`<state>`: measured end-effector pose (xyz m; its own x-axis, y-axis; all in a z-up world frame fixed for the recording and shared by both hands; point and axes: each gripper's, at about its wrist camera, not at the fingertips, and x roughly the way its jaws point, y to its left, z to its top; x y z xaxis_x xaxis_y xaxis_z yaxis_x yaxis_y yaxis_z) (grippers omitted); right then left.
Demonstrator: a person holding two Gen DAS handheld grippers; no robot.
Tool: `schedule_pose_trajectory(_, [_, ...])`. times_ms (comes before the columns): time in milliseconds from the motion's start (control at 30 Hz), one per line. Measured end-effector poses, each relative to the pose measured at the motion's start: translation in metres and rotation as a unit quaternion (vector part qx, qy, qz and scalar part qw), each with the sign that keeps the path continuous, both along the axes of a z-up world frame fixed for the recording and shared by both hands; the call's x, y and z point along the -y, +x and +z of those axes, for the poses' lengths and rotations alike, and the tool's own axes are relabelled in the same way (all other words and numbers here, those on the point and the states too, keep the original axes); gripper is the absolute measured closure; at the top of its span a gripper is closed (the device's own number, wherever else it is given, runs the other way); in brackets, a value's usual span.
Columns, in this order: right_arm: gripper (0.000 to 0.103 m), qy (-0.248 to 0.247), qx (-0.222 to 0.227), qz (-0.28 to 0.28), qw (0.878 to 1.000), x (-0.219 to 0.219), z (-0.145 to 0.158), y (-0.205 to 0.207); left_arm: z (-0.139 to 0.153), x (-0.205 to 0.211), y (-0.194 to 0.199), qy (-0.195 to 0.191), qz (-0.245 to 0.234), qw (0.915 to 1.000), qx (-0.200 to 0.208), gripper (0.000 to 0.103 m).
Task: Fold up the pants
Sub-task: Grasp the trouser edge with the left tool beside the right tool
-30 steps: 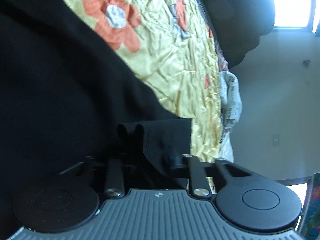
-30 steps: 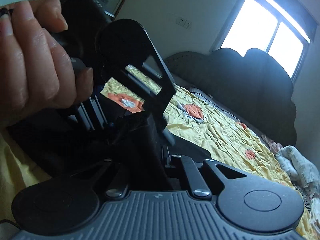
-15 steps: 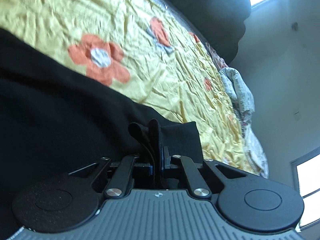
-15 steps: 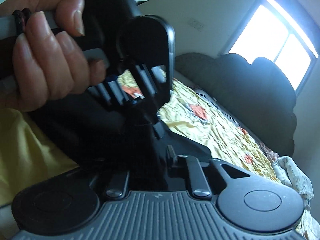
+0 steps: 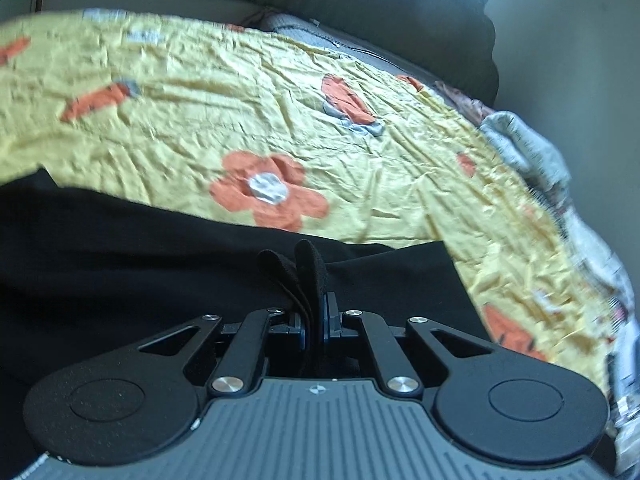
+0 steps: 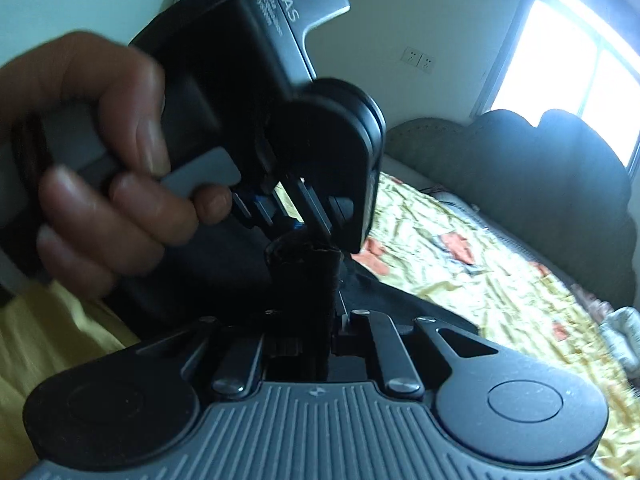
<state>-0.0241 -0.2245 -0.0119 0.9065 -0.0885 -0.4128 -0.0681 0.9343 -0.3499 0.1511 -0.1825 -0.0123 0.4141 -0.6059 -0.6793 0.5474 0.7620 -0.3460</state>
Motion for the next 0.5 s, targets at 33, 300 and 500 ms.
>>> schedule_pose_trajectory(33, [0.092,0.008,-0.001,0.002,1.000,0.002,0.000,0.000,0.001,0.002,-0.003,0.010,-0.002,0.9999,0.013,0.097])
schedule_pose_trajectory(300, [0.092,0.071,-0.009,0.009,0.997,0.027,0.000,0.005,0.006,0.002,-0.011,0.039,-0.009,0.9978,0.053,0.097])
schedule_pose_trajectory(500, [0.092,0.091,-0.010,0.011,0.996,0.039,-0.001,0.009,0.009,-0.006,-0.007,0.044,-0.003,0.9971,0.061,0.097])
